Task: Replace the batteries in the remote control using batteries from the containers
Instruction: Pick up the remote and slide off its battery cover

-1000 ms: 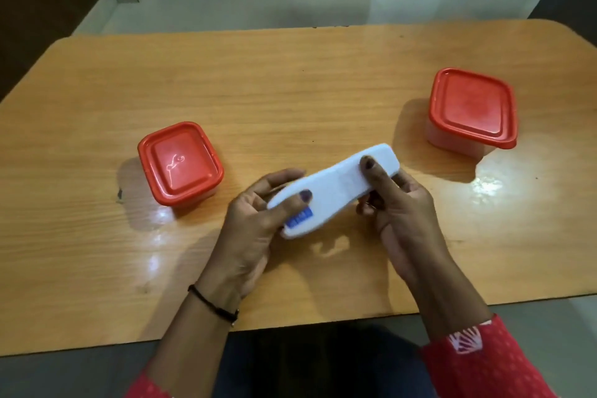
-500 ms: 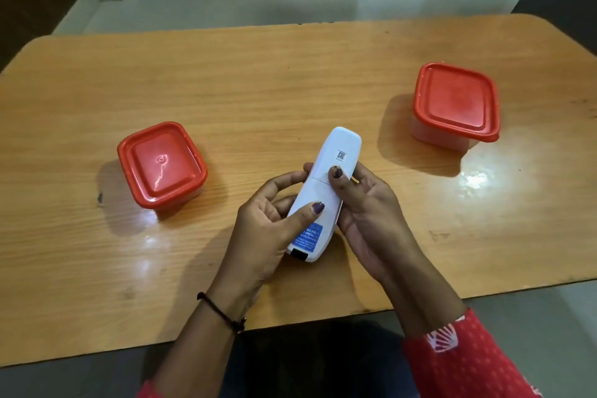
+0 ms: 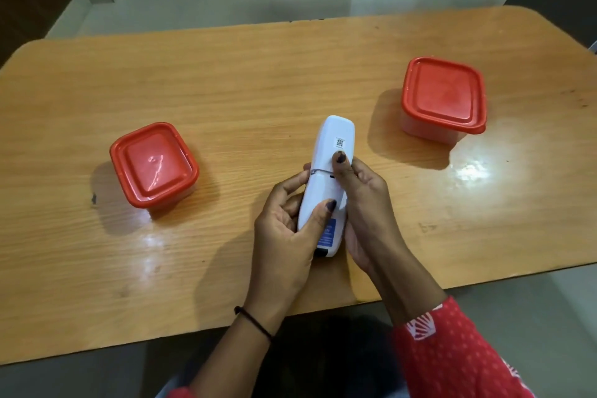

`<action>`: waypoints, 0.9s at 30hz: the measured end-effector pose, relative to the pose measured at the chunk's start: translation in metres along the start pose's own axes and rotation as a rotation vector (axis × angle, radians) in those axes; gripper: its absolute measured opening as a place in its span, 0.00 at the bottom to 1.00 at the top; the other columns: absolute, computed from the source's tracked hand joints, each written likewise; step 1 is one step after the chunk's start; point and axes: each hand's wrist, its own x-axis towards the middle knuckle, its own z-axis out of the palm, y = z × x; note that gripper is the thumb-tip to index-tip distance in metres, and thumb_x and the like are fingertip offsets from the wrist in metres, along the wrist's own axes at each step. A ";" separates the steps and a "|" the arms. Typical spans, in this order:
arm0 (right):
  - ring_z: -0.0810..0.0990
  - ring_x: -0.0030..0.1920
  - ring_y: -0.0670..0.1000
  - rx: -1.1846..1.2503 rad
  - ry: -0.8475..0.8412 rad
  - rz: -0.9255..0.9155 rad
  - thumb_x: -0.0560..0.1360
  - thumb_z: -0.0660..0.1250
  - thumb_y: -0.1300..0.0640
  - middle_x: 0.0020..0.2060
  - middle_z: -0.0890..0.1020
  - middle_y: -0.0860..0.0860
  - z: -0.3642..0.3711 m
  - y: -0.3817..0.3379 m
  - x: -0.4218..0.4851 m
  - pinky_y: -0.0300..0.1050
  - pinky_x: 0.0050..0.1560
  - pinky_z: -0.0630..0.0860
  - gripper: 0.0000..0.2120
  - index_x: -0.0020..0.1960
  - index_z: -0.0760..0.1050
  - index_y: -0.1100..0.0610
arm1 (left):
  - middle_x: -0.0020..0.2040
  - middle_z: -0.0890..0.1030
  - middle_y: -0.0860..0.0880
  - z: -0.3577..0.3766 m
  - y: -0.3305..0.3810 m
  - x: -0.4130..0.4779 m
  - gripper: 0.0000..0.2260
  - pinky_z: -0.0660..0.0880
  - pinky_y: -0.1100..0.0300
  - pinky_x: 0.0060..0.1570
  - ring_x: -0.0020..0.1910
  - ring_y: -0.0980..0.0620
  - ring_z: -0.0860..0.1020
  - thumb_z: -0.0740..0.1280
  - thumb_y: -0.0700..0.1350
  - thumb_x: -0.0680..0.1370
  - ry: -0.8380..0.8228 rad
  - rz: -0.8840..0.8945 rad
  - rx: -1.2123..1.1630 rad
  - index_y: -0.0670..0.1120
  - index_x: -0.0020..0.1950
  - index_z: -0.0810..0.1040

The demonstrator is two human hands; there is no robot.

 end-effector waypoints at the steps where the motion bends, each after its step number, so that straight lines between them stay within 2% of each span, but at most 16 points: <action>1: 0.82 0.42 0.53 0.013 -0.040 0.033 0.78 0.62 0.54 0.44 0.83 0.57 -0.001 -0.003 0.001 0.50 0.45 0.80 0.13 0.55 0.76 0.63 | 0.52 0.85 0.46 -0.002 0.001 0.001 0.19 0.79 0.57 0.49 0.53 0.49 0.83 0.69 0.36 0.73 -0.005 -0.004 -0.004 0.46 0.63 0.74; 4: 0.82 0.49 0.55 -0.002 -0.105 0.086 0.78 0.63 0.56 0.51 0.82 0.57 -0.007 -0.007 0.005 0.55 0.53 0.78 0.15 0.63 0.72 0.60 | 0.51 0.85 0.45 -0.012 0.007 0.006 0.20 0.81 0.57 0.45 0.49 0.47 0.84 0.69 0.35 0.73 -0.034 -0.032 0.005 0.45 0.63 0.73; 6: 0.81 0.53 0.52 -0.203 -0.079 -0.014 0.77 0.64 0.58 0.59 0.79 0.54 -0.012 -0.010 0.011 0.56 0.54 0.78 0.21 0.69 0.65 0.51 | 0.49 0.86 0.45 -0.020 0.012 0.008 0.19 0.80 0.59 0.41 0.46 0.48 0.84 0.69 0.35 0.73 -0.054 -0.054 0.029 0.45 0.63 0.75; 7: 0.81 0.52 0.48 -0.322 -0.079 -0.101 0.77 0.63 0.61 0.61 0.76 0.50 -0.014 -0.013 0.013 0.54 0.53 0.78 0.25 0.70 0.62 0.47 | 0.48 0.86 0.46 -0.024 0.014 0.009 0.19 0.80 0.61 0.40 0.45 0.50 0.84 0.70 0.36 0.72 -0.058 -0.067 0.050 0.46 0.62 0.76; 9: 0.79 0.53 0.43 -0.514 -0.167 -0.249 0.75 0.60 0.67 0.64 0.71 0.46 -0.020 -0.021 0.015 0.52 0.55 0.79 0.28 0.70 0.63 0.44 | 0.48 0.86 0.46 -0.031 0.019 0.011 0.18 0.79 0.62 0.38 0.43 0.51 0.84 0.70 0.38 0.71 -0.063 -0.095 0.093 0.46 0.61 0.78; 11: 0.73 0.63 0.43 -0.744 -0.306 -0.324 0.72 0.62 0.68 0.67 0.68 0.45 -0.027 -0.026 0.015 0.46 0.58 0.77 0.29 0.67 0.67 0.44 | 0.49 0.86 0.45 -0.038 0.022 0.013 0.19 0.80 0.59 0.39 0.42 0.49 0.84 0.71 0.42 0.69 -0.075 -0.130 0.111 0.48 0.59 0.79; 12: 0.70 0.66 0.42 -0.849 -0.360 -0.341 0.71 0.63 0.69 0.68 0.67 0.45 -0.030 -0.028 0.015 0.41 0.56 0.76 0.30 0.67 0.68 0.45 | 0.49 0.86 0.45 -0.040 0.023 0.014 0.20 0.81 0.56 0.39 0.41 0.48 0.84 0.72 0.43 0.67 -0.087 -0.155 0.103 0.48 0.59 0.79; 14: 0.71 0.64 0.42 -0.944 -0.424 -0.357 0.70 0.67 0.69 0.67 0.67 0.44 -0.034 -0.030 0.015 0.39 0.52 0.78 0.32 0.68 0.68 0.46 | 0.48 0.85 0.44 -0.041 0.025 0.014 0.23 0.81 0.54 0.34 0.37 0.47 0.83 0.74 0.43 0.64 -0.119 -0.210 0.103 0.48 0.60 0.78; 16: 0.75 0.58 0.42 -0.949 -0.444 -0.315 0.68 0.74 0.65 0.64 0.69 0.43 -0.039 -0.036 0.016 0.43 0.52 0.79 0.33 0.68 0.69 0.47 | 0.46 0.84 0.44 -0.042 0.028 0.012 0.27 0.79 0.56 0.26 0.33 0.47 0.82 0.75 0.42 0.61 -0.155 -0.241 0.170 0.48 0.61 0.78; 19: 0.76 0.51 0.45 -1.030 -0.452 -0.249 0.63 0.78 0.58 0.57 0.71 0.42 -0.044 -0.047 0.014 0.46 0.52 0.79 0.34 0.66 0.71 0.43 | 0.44 0.85 0.46 -0.047 0.038 0.007 0.25 0.75 0.59 0.20 0.36 0.46 0.84 0.76 0.40 0.62 -0.241 -0.284 0.284 0.52 0.58 0.80; 22: 0.74 0.54 0.43 -1.186 -0.481 -0.257 0.62 0.78 0.54 0.54 0.71 0.40 -0.042 -0.046 0.011 0.42 0.50 0.77 0.28 0.60 0.76 0.43 | 0.41 0.85 0.50 -0.056 0.044 0.006 0.22 0.73 0.61 0.18 0.30 0.49 0.82 0.77 0.38 0.63 -0.277 -0.319 0.376 0.54 0.54 0.81; 24: 0.74 0.55 0.41 -1.214 -0.487 -0.295 0.64 0.78 0.57 0.54 0.75 0.40 -0.038 -0.042 0.010 0.41 0.48 0.76 0.24 0.58 0.78 0.46 | 0.39 0.85 0.51 -0.059 0.045 0.005 0.21 0.73 0.61 0.18 0.24 0.50 0.78 0.77 0.38 0.64 -0.263 -0.322 0.419 0.55 0.54 0.82; 27: 0.73 0.57 0.42 -1.270 -0.490 -0.335 0.65 0.77 0.58 0.56 0.77 0.40 -0.033 -0.038 0.007 0.39 0.52 0.72 0.27 0.62 0.75 0.47 | 0.39 0.84 0.52 -0.061 0.044 0.005 0.19 0.73 0.61 0.17 0.24 0.51 0.77 0.77 0.38 0.66 -0.232 -0.307 0.433 0.56 0.51 0.83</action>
